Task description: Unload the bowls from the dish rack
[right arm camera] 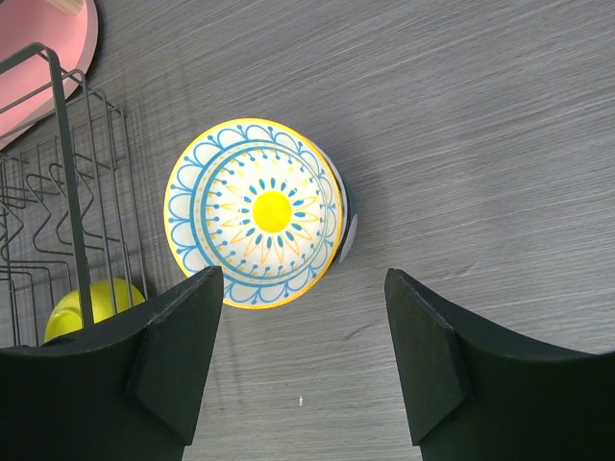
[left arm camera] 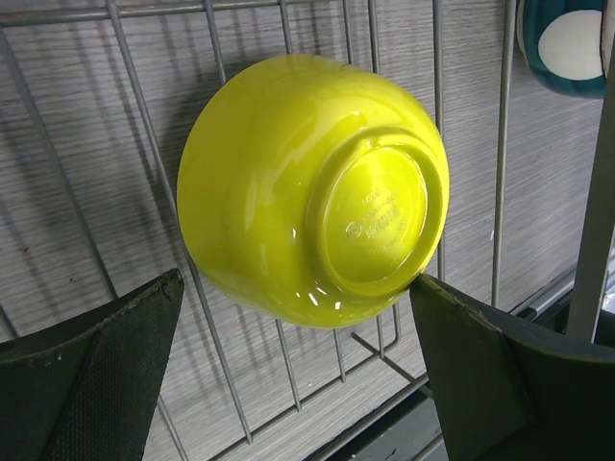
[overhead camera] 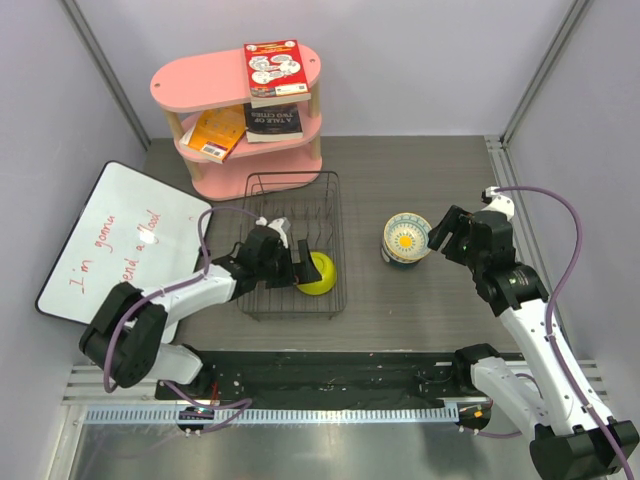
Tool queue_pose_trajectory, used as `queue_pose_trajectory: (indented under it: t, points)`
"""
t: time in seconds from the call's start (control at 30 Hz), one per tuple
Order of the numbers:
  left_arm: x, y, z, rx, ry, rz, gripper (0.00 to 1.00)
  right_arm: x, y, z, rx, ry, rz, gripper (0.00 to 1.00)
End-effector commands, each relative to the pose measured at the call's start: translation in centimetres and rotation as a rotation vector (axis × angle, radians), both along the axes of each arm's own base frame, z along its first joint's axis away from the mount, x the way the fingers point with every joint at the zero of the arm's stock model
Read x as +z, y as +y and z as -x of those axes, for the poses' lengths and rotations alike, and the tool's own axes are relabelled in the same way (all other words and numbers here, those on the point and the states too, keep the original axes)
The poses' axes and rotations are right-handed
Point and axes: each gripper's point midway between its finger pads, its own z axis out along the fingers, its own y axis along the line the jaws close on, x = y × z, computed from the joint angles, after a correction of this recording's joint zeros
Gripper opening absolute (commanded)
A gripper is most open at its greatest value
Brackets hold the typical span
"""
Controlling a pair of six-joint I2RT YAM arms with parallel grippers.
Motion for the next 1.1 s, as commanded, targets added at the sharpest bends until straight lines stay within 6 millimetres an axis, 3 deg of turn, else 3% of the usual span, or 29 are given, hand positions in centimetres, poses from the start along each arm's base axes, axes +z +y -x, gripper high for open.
queue_pose_trajectory:
  t: [0.0, 0.1, 0.33, 0.6, 0.8, 1.07]
  points:
    - [-0.1, -0.4, -0.8, 0.006, -0.006, 0.025, 1.00, 1.4, 0.1, -0.6, 0.012, -0.052, 0.002, 0.73]
    - [0.3, -0.9, -0.9, 0.000, -0.015, 0.063, 1.00, 1.3, 0.2, -0.6, 0.015, -0.050, 0.005, 0.73]
    - [0.4, 0.2, 0.3, 0.004, -0.010, 0.061, 1.00, 1.0, 0.2, -0.6, 0.016, -0.042, 0.001, 0.73]
    - [2.7, 0.7, 1.5, -0.010, -0.055, 0.095, 1.00, 0.5, 0.5, -0.6, 0.019, -0.032, -0.013, 0.73]
    - [4.6, 0.5, 0.5, 0.005, -0.103, 0.120, 1.00, 0.5, 0.5, -0.6, 0.021, -0.033, -0.018, 0.73]
    - [3.4, -0.8, -1.0, 0.025, -0.060, 0.178, 1.00, 0.6, 0.4, -0.5, 0.019, -0.037, -0.010, 0.73]
